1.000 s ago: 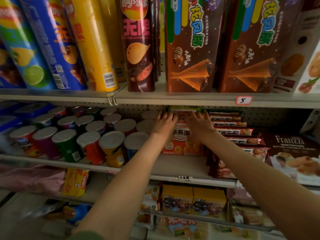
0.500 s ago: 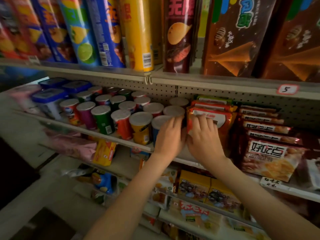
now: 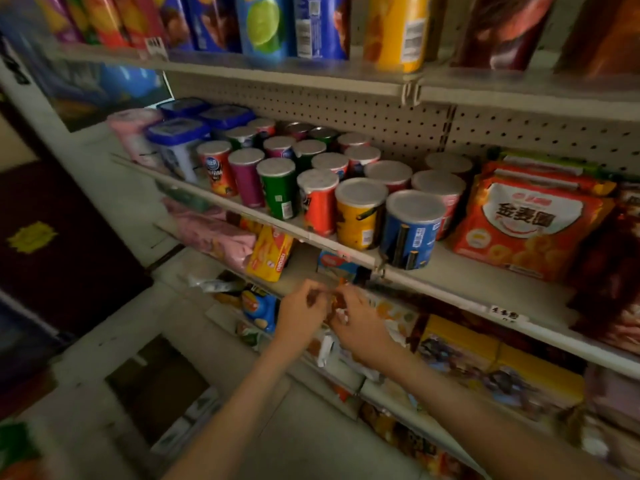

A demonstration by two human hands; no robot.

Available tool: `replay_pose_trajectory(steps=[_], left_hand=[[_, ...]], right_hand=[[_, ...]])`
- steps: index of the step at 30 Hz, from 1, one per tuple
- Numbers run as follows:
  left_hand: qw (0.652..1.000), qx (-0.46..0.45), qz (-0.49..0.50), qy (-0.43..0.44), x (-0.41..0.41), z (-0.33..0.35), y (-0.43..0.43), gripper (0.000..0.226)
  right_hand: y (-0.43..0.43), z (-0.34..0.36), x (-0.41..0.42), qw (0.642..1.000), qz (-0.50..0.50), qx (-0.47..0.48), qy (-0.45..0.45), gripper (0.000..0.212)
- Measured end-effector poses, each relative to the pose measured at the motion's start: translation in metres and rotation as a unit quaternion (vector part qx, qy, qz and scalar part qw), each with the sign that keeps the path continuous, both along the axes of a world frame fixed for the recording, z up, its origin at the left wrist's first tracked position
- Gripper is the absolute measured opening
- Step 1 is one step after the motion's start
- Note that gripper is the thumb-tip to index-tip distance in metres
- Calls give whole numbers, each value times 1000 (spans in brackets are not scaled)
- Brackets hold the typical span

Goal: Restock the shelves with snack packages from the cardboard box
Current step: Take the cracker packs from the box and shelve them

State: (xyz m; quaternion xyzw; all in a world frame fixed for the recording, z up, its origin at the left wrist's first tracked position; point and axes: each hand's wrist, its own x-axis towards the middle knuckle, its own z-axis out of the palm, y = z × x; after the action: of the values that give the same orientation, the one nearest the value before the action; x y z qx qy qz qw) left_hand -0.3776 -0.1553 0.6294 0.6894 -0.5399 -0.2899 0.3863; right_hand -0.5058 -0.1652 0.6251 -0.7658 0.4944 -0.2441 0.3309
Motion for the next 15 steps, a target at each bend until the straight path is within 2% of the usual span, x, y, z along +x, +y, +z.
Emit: replay_pose_trajectory(steps=[3, 6, 9, 11, 13, 15], left_hand=[[993, 103, 9, 59, 29, -28, -24, 21], [974, 147, 2, 171, 63, -47, -53, 30], [973, 167, -43, 152, 98, -61, -93, 31], [970, 180, -74, 143, 121, -77, -126, 29], [969, 189, -88, 130, 133, -94, -152, 37], [968, 187, -116, 124, 138, -105, -172, 43]], right_hand=[[-26, -19, 24, 989, -80, 120, -26, 44], [-50, -29, 48, 968, -143, 173, -111, 44], [-91, -52, 73, 929, -233, 194, -211, 48], [-120, -76, 89, 891, -308, 188, -276, 54], [-135, -78, 94, 856, -331, 188, -350, 55], [-147, -79, 94, 843, -337, 174, -381, 53]])
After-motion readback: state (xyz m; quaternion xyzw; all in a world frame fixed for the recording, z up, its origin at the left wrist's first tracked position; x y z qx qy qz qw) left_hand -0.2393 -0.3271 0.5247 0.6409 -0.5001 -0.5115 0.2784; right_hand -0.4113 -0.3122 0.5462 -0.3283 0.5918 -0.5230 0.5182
